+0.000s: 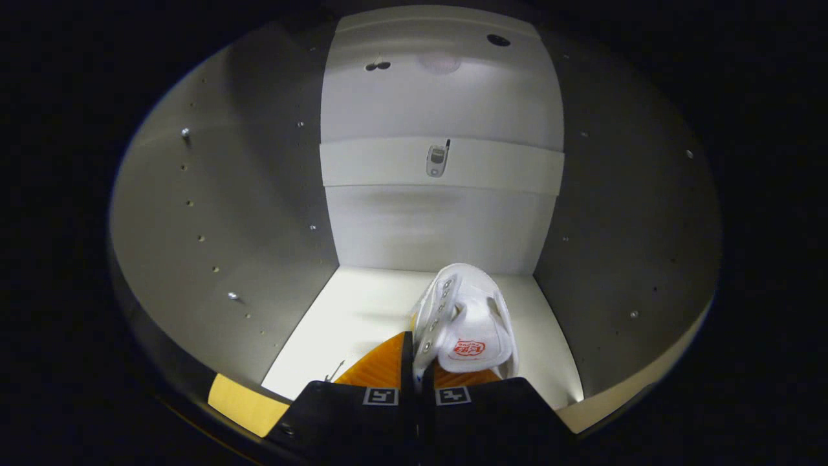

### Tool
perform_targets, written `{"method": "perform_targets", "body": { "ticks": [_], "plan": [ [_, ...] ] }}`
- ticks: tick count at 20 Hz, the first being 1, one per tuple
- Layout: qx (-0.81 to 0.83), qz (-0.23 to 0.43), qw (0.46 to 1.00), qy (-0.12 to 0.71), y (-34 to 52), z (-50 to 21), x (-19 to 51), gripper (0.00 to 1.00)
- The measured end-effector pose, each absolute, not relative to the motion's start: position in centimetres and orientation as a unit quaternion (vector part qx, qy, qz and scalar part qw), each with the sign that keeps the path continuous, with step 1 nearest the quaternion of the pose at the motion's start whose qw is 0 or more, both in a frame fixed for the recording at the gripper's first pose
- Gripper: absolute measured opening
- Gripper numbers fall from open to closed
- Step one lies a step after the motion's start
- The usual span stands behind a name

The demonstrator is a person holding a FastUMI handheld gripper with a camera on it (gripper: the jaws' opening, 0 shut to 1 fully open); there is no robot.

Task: Open the shoe cabinet door, grab the shoes and put them into the shoe cabinet, then close the shoe cabinet door.

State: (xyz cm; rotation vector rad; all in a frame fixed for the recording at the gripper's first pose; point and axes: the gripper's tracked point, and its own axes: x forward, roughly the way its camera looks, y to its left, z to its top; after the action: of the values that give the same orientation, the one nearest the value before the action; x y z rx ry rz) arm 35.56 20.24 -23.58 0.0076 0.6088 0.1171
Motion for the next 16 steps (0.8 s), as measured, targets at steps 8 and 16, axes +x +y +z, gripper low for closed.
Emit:
{"method": "perform_targets", "body": {
  "ticks": [8, 16],
  "plan": [
    [-0.044, 0.047, 0.946, 0.318, 21.0, -27.3, 38.3, 0.06],
    [-0.043, 0.043, 0.937, 0.344, 21.7, -28.8, 37.8, 0.15]
  ]
}}
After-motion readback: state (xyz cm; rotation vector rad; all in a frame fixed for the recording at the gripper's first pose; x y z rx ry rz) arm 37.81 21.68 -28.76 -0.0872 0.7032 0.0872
